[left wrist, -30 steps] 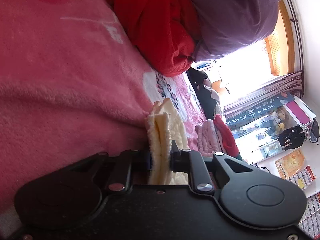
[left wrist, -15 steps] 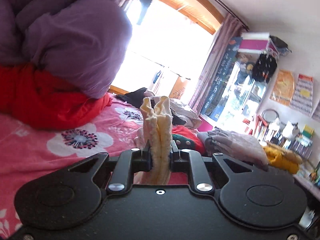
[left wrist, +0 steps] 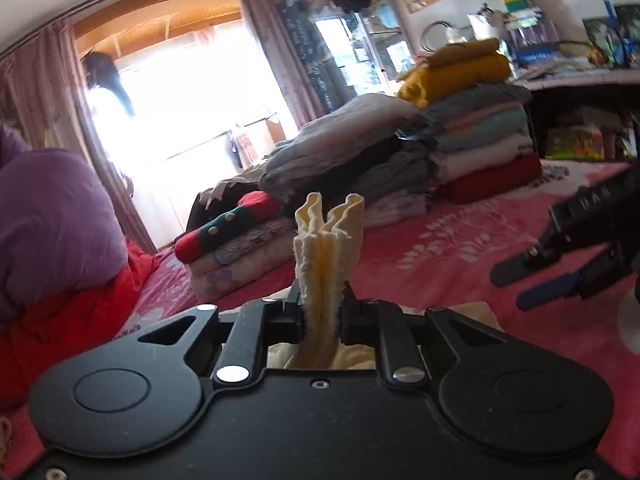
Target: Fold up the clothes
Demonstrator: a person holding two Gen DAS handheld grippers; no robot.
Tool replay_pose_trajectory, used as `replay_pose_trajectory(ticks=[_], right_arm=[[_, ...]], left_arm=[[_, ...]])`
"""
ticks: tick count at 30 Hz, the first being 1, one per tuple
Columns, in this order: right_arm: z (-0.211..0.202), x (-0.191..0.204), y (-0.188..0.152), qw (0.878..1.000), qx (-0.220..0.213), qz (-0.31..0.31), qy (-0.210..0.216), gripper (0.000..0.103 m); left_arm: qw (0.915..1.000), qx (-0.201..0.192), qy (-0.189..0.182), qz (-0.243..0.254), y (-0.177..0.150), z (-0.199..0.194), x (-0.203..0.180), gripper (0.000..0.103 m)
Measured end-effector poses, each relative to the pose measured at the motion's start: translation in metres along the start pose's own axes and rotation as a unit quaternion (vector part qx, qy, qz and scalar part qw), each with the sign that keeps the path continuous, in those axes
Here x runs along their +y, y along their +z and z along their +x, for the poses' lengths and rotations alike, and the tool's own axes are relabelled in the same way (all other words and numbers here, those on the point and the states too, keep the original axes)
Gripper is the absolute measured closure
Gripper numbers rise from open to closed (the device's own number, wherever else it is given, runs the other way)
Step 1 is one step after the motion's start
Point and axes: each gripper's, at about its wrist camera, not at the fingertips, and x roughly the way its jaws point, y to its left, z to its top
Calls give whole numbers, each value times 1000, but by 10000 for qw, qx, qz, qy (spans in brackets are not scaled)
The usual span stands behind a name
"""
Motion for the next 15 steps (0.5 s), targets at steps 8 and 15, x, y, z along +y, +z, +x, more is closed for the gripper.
replay_pose_trajectory(ticks=[8, 15], right_arm=[[-15, -10, 9, 9993, -194, 239, 208, 46], [-23, -18, 14, 9984, -291, 392, 291, 45]], left_arm=[[9766, -84, 415, 2111, -12, 4, -86, 89], [9457, 247, 560, 3192, -31, 27, -116, 88]])
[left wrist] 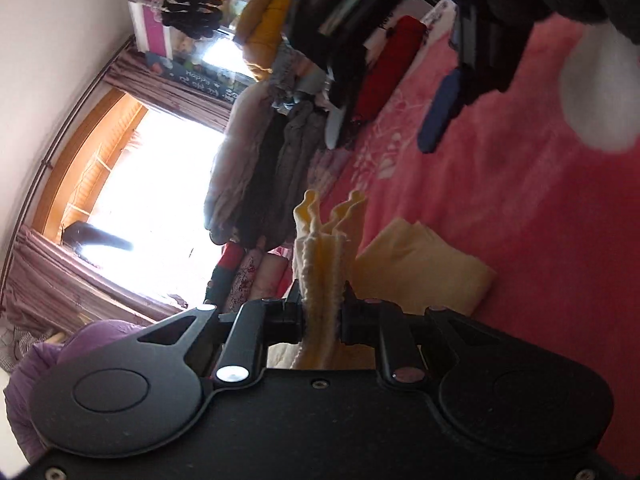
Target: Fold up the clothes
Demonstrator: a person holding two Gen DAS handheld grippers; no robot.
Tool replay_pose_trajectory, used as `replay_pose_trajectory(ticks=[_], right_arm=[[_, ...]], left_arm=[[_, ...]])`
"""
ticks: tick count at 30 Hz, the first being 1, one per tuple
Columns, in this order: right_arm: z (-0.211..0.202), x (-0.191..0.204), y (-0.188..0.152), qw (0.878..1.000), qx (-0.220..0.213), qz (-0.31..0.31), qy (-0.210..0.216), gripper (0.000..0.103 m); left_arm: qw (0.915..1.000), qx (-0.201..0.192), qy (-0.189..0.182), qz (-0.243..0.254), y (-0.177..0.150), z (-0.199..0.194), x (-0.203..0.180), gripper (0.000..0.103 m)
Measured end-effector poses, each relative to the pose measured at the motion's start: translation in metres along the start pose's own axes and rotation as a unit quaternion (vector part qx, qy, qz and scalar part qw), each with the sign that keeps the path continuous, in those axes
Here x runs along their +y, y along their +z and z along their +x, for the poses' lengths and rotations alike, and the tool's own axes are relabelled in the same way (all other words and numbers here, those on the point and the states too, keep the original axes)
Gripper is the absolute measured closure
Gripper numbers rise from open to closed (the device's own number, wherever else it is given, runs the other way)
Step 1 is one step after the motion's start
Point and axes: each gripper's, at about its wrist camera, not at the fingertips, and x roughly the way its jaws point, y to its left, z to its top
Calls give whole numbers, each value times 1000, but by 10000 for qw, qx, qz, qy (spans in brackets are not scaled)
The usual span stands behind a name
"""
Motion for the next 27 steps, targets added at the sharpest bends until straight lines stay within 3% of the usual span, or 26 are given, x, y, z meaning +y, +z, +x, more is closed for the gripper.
replay_pose_trajectory(ticks=[3, 4, 5, 7, 12, 15, 18, 21, 25, 27], right_arm=[[-1, 0, 1, 10000, -11, -12, 24, 45], [-2, 0, 2, 10000, -14, -22, 33, 45], [-2, 0, 2, 10000, -22, -46, 42, 45], [-2, 4, 3, 9999, -59, -146, 52, 45], [-3, 25, -1, 9970, -231, -742, 7, 46], [6, 53, -11, 9864, -250, -1623, -25, 46], [21, 87, -35, 9611, -136, -2760, -19, 46], [40, 103, -55, 9388, 45, -3439, -197, 46], [66, 117, -78, 9080, 252, -4148, -532, 46], [75, 112, -83, 9049, 447, -4138, -886, 47]], left_arm=[[9991, 98, -110, 388, -2, 2, -9, 86], [9992, 107, -251, 285, -1, 1, -7, 83], [9990, 107, -379, 189, 1, 0, -4, 72], [9982, 82, -599, 20, 6, -5, 5, 71], [9916, -36, -1083, -707, 5, -35, 50, 64], [9813, 5, -1070, -1601, -12, -51, 96, 64], [9623, 292, -743, -2599, -41, -45, 144, 64], [9312, 657, -537, -3544, -80, -17, 179, 64], [8841, 747, -823, -4540, -114, 19, 189, 66], [8670, 788, -999, -4818, -128, 33, 177, 64]])
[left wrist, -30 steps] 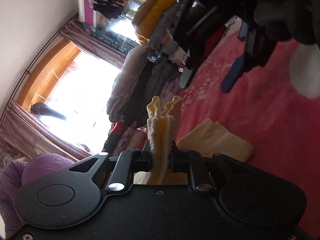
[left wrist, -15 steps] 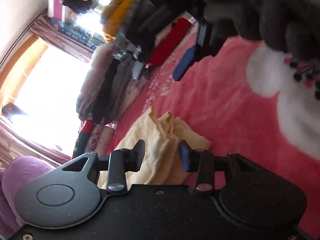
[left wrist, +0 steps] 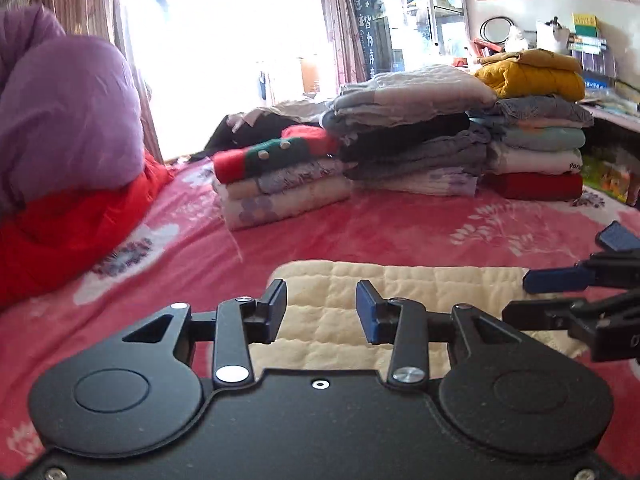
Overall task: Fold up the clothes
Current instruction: 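Move both open grippers over the folded square bundle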
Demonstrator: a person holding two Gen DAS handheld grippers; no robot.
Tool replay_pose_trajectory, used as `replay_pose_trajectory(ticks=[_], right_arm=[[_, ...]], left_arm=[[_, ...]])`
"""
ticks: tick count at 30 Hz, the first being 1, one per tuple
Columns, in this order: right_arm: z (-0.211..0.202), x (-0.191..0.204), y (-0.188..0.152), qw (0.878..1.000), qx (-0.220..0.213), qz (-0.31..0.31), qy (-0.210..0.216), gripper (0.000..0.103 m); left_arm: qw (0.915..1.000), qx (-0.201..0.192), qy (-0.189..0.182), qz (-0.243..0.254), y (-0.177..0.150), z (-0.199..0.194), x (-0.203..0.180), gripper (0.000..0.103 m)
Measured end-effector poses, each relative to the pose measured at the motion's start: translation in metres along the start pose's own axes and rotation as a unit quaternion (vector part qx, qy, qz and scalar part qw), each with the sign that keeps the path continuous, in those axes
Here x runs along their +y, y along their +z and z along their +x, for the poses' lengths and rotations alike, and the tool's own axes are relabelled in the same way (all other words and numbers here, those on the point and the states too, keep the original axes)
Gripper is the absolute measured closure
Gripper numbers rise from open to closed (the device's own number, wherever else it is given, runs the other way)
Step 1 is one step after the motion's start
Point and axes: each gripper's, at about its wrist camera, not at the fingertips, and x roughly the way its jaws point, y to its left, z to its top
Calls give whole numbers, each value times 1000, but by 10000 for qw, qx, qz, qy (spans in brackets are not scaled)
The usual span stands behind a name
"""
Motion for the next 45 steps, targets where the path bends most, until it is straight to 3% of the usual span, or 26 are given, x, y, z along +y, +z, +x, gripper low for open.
replay_pose_trajectory(ticks=[3, 7, 11, 13, 17, 19, 20, 22, 25, 31, 35, 38, 41, 43, 44, 45], right_arm=[[17, -14, -10, 9987, 444, 246, -26, 48], [18, -15, -15, 9984, 540, 179, -36, 48], [19, -8, -19, 9986, 523, 64, -60, 48], [8, -3, -16, 9995, 288, -69, -67, 47], [5, 3, -16, 9993, 237, -275, -67, 46], [1, 1, -17, 9995, 154, -251, -90, 47], [1, -1, -15, 9996, 138, -225, -101, 46], [8, -6, -18, 9991, 384, -125, -132, 45], [13, -11, -21, 9985, 539, 9, -57, 44], [-3, -8, -19, 9997, 257, -49, 18, 44], [6, -10, -25, 9987, 508, -34, -9, 42], [11, -10, -24, 9981, 607, -6, -37, 42], [2, -9, -22, 9987, 503, 84, -42, 41], [-16, -15, -19, 9985, 336, 420, 54, 40], [-27, -22, -18, 9971, 257, 707, 127, 33], [-36, -30, -20, 9944, 226, 1012, 182, 30]], left_arm=[[9977, 623, -34, -269, -32, 35, 3, 64], [9993, 356, 138, 6, -54, 37, -10, 64], [9988, 474, 39, 68, -48, 36, -5, 64], [9979, 639, 65, 76, -29, 27, -4, 64], [9995, 226, 20, 231, 15, 20, -8, 64], [9985, 547, 7, 91, 21, 45, -7, 64], [9957, 921, -67, -45, 18, 63, -5, 64], [9901, 1401, -72, -19, 7, 87, -7, 64], [9907, 1298, 81, 407, 1, 87, -19, 63], [9984, 298, 316, -372, -3, -7, 17, 63], [9940, 783, 452, -618, -46, -13, 17, 63], [9945, 858, 523, -309, -65, 2, 8, 61], [9933, 1020, 428, -330, -43, -7, 8, 60], [9942, 855, 193, -630, -28, -25, 17, 48], [9936, 756, 95, -840, -25, -34, 26, 37], [9922, 700, 14, -1031, -23, -40, 34, 36]])
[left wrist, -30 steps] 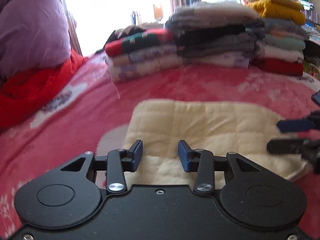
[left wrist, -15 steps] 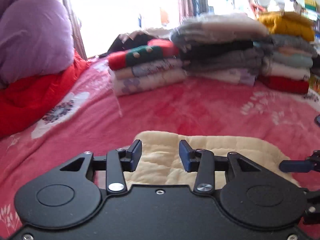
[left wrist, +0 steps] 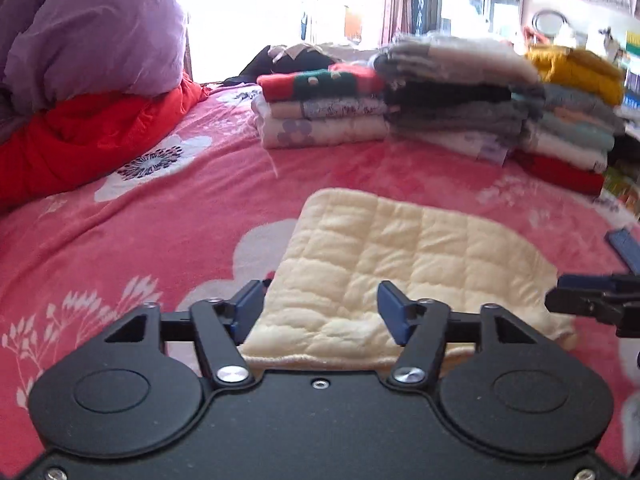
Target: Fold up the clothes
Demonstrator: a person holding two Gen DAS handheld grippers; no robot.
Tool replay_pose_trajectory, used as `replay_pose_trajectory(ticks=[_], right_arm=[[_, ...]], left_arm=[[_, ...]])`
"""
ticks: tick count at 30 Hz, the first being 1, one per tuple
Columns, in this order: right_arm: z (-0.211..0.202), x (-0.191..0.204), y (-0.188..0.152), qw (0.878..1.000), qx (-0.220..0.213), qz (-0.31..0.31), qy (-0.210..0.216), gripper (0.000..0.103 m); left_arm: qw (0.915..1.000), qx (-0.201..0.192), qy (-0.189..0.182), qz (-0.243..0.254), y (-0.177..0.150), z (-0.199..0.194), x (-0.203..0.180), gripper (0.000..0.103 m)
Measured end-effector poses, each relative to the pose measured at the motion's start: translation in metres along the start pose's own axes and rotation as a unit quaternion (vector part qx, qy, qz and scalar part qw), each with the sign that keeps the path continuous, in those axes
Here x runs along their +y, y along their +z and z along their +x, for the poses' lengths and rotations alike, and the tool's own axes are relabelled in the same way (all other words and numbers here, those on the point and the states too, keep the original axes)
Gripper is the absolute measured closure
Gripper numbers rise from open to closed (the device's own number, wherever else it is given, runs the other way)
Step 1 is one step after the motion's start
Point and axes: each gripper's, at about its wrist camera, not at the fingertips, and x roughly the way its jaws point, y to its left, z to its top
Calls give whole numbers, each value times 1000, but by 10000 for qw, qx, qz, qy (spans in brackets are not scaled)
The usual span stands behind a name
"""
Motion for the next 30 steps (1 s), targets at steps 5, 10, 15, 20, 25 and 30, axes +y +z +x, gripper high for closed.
replay_pose_trajectory(ticks=[5, 10, 15, 20, 25, 30], right_arm=[[-9, -56, -8, 9834, 238, 1755, 401, 17], [10, -83, -9, 9582, 459, 2678, 896, 10], [45, -62, -12, 9645, 801, 2382, 808, 43], [50, -69, -15, 9552, 720, 2720, 920, 59], [45, -63, -8, 9584, 570, 2569, 1103, 65], [48, -67, -4, 9586, 684, 2595, 951, 46]], left_arm=[[9901, 301, -520, -1272, -5, 7, 43, 36], [9632, 830, -910, -2388, -27, 42, 69, 36], [9212, 806, -1524, -3488, -47, 60, 87, 35], [9046, 548, -1617, -3905, -60, 44, 89, 59], [8981, 112, -1418, -4161, -69, -13, 69, 72], [8864, 262, -1545, -4356, -110, -66, 52, 50]])
